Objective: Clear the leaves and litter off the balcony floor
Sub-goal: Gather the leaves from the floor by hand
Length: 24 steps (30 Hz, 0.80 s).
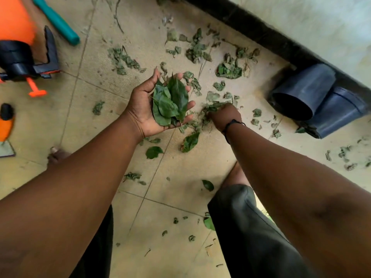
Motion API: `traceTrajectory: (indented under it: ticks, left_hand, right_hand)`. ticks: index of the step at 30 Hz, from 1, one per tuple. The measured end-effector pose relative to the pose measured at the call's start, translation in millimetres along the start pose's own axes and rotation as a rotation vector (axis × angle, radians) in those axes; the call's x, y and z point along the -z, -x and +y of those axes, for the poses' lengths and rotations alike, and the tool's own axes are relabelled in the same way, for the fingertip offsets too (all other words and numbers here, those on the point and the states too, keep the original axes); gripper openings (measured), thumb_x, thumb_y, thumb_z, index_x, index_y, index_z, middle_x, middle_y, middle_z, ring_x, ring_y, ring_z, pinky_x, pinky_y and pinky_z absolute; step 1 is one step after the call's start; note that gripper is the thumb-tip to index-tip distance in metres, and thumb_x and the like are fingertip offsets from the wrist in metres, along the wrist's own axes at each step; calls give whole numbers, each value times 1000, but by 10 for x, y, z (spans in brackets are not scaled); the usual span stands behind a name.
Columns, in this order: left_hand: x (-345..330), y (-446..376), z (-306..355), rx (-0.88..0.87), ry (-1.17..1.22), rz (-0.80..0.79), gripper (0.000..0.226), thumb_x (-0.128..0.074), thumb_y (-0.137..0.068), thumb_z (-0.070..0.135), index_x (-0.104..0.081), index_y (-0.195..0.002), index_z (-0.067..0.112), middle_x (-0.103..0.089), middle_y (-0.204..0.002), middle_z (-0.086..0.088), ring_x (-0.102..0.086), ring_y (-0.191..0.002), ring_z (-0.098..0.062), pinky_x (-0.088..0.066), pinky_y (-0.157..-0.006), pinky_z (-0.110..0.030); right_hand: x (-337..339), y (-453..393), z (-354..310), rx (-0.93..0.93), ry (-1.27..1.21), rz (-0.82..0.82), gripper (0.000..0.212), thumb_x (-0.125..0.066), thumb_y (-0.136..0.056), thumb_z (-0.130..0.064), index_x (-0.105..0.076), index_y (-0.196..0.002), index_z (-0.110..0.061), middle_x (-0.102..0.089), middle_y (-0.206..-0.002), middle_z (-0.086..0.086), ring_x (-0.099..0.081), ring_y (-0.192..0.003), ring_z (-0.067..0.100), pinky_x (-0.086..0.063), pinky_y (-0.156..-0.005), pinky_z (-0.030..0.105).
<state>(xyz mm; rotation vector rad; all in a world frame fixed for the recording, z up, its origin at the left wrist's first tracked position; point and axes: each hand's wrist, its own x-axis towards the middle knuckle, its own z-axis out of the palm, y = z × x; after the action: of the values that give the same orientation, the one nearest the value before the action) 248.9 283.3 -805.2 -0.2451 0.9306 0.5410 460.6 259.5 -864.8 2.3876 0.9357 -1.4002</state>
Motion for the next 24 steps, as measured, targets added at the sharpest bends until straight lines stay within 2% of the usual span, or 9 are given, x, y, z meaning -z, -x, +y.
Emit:
traceTrajectory:
  ticks: [2,5,8,11,14,16,19,22,24]
  left_hand:
    - [20,-6,-44,-6,9,12,52,-31,-96,64,-68,-109,30,-71,-104,1,-67,-102,-29,-57,-83,-48]
    - [28,-7,-92,-6,29,9,52,-32,-96,64,-69,-107,30,-70,-106,2,-66,-103,-28,-56,-85,-47]
    - [35,-9,-112,2,23,7,51,-33,-95,65,-69,-106,31,-68,-107,4,-65,-105,-27,-55,-86,-45]
    - [49,-23,-96,5,-2,16,51,-33,-95,64,-69,-107,30,-68,-108,3,-64,-106,-28,-54,-87,-47]
    - [74,-17,-48,-5,-26,49,52,-33,-95,63,-70,-106,30,-69,-107,2,-66,-104,-29,-54,-87,-48]
    - [110,1,-11,-12,-35,63,52,-33,-95,63,-71,-104,30,-69,-106,2,-67,-104,-28,-54,-86,-48]
    - [169,42,29,-12,-36,73,50,-32,-95,64,-68,-108,31,-70,-106,3,-66,-104,-28,-54,-87,-47]
    - [220,94,43,-12,-28,65,50,-32,-96,63,-67,-109,31,-70,-105,3,-67,-102,-27,-55,-86,-46]
    - [246,133,44,-16,-13,54,51,-32,-96,63,-69,-107,30,-70,-105,2,-67,-102,-27,-55,-85,-47]
  right_hand:
    - [0,0,30,-1,-135,9,13,-64,-87,-25,-57,-91,-16,-59,-89,7,-61,-90,30,-51,-74,39]
    - [36,89,180,33,-184,31,13,-60,-84,-20,-49,-77,-18,-61,-82,11,-61,-80,27,-50,-67,38]
    - [74,239,373,118,-28,46,7,-57,-90,-24,-52,-88,-20,-60,-87,1,-55,-80,23,-41,-66,31]
    - [49,289,443,206,100,82,19,-55,-94,-32,-54,-111,-25,-57,-112,3,-52,-85,20,-37,-71,29]
    - [14,228,334,320,152,131,33,-53,-94,-33,-49,-128,-29,-47,-127,5,-52,-83,22,-43,-72,31]
    - [0,159,255,408,295,165,36,-56,-94,-31,-49,-129,-29,-46,-127,8,-57,-89,27,-52,-76,39]
    - [30,39,176,417,453,155,29,-58,-92,-33,-55,-118,-22,-48,-120,10,-58,-94,32,-54,-81,49]
    - [111,-18,122,322,387,66,16,-58,-88,-29,-58,-101,-19,-56,-110,8,-57,-97,31,-52,-82,47]
    - [176,28,119,300,274,77,8,-58,-87,-26,-59,-92,-20,-63,-99,4,-59,-93,28,-53,-80,44]
